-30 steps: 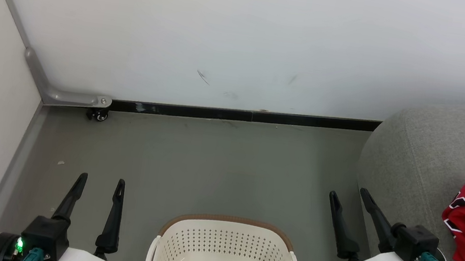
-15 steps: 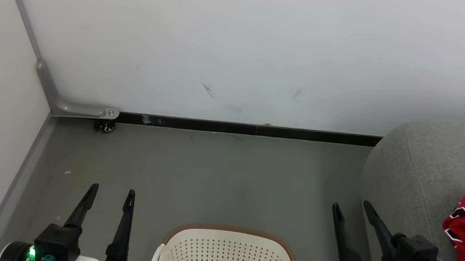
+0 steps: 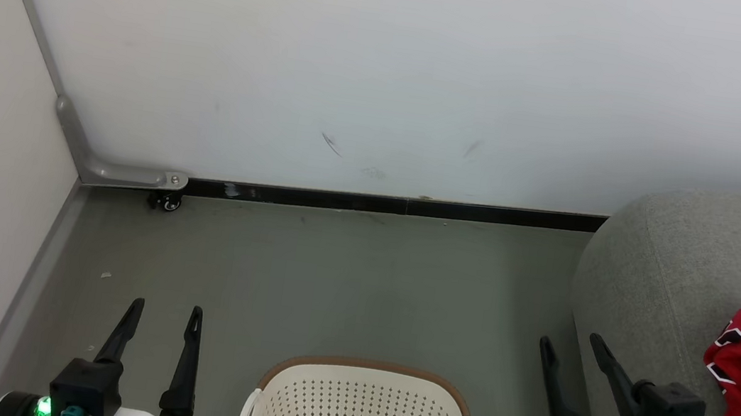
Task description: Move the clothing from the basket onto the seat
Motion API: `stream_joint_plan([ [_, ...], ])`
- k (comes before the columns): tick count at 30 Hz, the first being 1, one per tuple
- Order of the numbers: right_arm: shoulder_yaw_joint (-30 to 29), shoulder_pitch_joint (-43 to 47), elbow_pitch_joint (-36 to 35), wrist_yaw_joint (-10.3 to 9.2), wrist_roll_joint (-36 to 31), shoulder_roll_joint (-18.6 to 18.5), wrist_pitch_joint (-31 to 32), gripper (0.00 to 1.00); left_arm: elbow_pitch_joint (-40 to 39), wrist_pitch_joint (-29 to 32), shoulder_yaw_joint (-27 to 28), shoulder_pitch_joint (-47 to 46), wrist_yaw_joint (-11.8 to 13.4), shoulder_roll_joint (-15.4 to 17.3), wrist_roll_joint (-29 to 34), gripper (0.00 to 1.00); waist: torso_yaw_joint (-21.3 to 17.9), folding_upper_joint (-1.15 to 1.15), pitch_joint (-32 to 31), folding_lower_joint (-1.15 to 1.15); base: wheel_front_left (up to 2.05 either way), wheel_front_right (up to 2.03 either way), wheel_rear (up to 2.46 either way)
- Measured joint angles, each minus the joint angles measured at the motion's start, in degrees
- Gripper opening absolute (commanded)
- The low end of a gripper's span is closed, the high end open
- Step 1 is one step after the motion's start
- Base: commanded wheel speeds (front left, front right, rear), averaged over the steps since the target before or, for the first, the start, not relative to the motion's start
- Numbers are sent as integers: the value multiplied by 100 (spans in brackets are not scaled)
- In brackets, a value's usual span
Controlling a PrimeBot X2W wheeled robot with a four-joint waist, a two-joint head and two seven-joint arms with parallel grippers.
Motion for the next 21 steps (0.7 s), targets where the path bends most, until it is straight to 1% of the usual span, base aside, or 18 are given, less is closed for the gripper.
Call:
stream_joint_plan([
  [4, -3, 40, -48, 0, 56, 2, 115, 100, 76, 1, 13, 0, 52, -1, 2, 100, -11, 0, -8, 0, 0, 0, 0],
  [19, 231, 149, -413, 0, 243, 3, 376, 100, 191, 1, -7, -6, 82, -96, 53, 100, 68, 0, 7, 0, 0, 0, 0],
  [21, 240, 151, -448, 0, 243, 3, 403, 100, 210, 1, -7, -11, 127, -93, 112, 100, 77, 0, 15, 0, 0, 0, 0],
])
